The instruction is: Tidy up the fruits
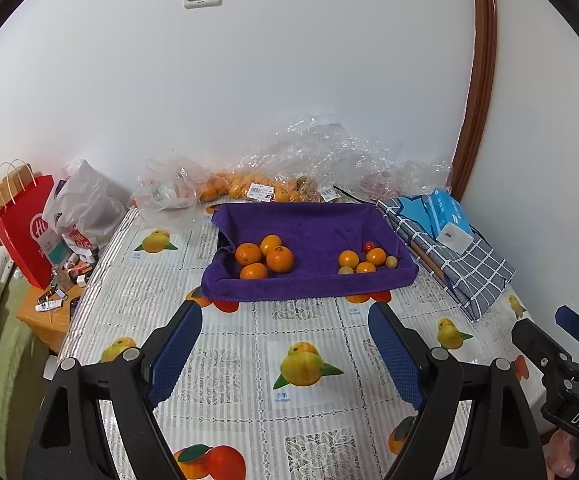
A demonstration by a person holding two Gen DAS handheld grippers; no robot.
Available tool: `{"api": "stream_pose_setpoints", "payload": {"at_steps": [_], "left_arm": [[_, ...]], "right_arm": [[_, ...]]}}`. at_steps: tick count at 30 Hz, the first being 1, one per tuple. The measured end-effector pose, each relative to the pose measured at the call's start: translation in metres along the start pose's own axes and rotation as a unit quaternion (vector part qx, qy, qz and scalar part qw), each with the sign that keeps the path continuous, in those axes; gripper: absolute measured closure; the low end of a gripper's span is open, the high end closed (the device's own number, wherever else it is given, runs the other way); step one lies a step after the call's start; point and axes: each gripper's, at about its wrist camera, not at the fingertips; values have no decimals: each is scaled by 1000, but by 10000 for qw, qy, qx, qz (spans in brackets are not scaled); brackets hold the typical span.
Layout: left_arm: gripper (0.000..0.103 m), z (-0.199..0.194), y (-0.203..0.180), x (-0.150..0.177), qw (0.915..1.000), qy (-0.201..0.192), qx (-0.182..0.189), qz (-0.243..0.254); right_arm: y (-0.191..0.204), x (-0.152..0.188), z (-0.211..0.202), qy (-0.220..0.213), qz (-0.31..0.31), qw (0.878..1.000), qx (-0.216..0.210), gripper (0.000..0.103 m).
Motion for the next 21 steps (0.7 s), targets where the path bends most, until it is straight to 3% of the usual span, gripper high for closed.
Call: {"api": "stream_pose_setpoints", "payload": {"at_steps": [21], "left_arm": [[19,-2,-6,-4,10000,-2,30,65]], "right_arm": [[-2,-1,-3,-15,80,9999,100,5]]}}
Point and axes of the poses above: each gripper's, at about its wrist camera, not at the fingertips, and z roughly the way its jaws point, y to its left, x to its underside, and after that the axes turned 1 degree about -z, right-handed
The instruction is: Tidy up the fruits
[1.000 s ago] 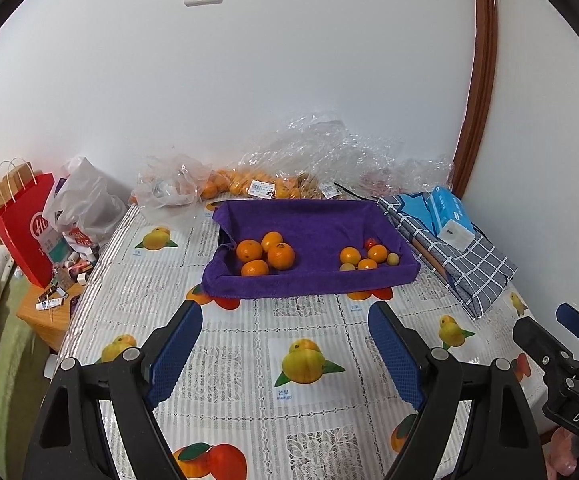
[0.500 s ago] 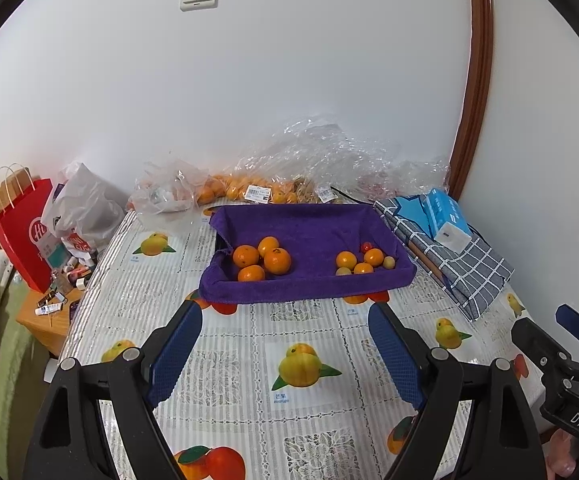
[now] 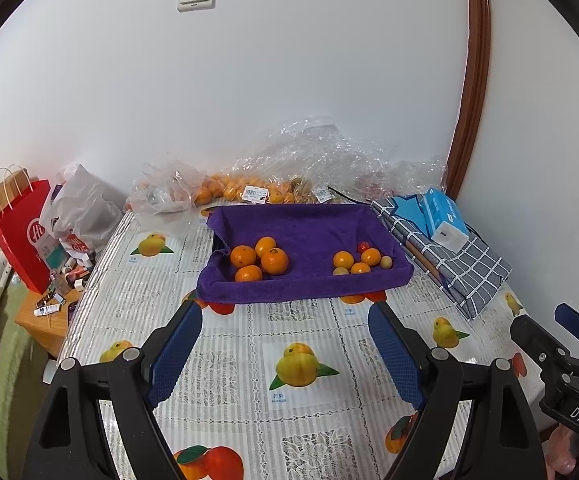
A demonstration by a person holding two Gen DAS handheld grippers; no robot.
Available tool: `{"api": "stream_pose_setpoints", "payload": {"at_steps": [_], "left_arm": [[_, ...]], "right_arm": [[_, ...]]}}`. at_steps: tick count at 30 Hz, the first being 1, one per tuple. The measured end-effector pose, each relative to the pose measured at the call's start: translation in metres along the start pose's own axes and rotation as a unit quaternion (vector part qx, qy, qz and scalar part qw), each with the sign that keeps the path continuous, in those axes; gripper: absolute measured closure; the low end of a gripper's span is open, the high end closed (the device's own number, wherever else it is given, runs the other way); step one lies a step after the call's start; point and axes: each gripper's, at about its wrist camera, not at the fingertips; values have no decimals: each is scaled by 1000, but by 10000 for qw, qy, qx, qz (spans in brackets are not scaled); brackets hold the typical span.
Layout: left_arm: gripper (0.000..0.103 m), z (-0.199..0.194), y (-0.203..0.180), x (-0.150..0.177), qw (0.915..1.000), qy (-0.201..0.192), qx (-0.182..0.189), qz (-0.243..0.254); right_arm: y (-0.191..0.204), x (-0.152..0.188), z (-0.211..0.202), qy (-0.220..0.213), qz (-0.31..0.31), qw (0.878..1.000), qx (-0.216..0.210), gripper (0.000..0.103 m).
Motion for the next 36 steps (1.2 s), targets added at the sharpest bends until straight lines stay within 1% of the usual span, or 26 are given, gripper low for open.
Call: {"api": "stream_pose_setpoints", "payload": {"at_steps": [36], "left_arm": [[18,-2,3,5,10000,-24,43,-40]], "right_arm": [[0,0,-2,-7,24,10000,-9,5]]}}
Point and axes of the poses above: each gripper's, at about its wrist camera, not at the fingertips, and z roughly the way its jaws point, y to its left, x to its underside, and after that the axes turned 1 degree about -z, right-handed
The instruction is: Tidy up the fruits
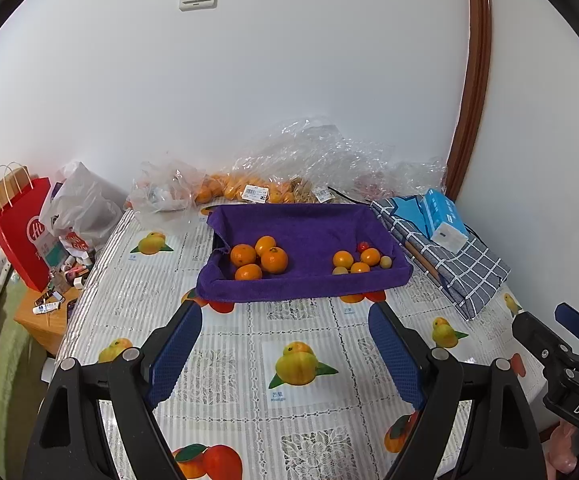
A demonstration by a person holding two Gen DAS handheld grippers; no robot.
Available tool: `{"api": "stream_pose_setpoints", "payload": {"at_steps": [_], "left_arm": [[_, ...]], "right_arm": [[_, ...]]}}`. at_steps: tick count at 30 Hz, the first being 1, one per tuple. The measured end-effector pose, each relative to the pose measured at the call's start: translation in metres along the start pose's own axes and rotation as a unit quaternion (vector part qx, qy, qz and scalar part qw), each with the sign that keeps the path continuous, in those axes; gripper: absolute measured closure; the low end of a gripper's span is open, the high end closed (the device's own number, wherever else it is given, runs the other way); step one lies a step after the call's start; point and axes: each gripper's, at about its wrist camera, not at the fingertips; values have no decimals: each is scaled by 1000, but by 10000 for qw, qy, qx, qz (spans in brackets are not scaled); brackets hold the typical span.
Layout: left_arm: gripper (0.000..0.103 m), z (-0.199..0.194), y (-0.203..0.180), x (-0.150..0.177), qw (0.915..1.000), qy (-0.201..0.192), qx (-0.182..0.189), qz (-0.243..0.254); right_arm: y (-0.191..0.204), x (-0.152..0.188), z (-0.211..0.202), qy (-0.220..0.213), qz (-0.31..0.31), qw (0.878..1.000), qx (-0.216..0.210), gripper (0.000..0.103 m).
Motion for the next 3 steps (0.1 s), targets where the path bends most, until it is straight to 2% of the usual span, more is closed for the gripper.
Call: {"api": "stream_pose_setpoints", "payload": {"at_steps": [3], "left_arm": [[18,0,1,1,10000,-31,-2,5]], "right_arm": [[1,0,1,4,-3,10000,0,5]]}}
Point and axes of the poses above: each gripper's, at about its wrist camera, not at the fingertips, and z roughly the way its jaws point, y to its left, x to its underside, and after that the axes turned 1 degree about -z, right-handed
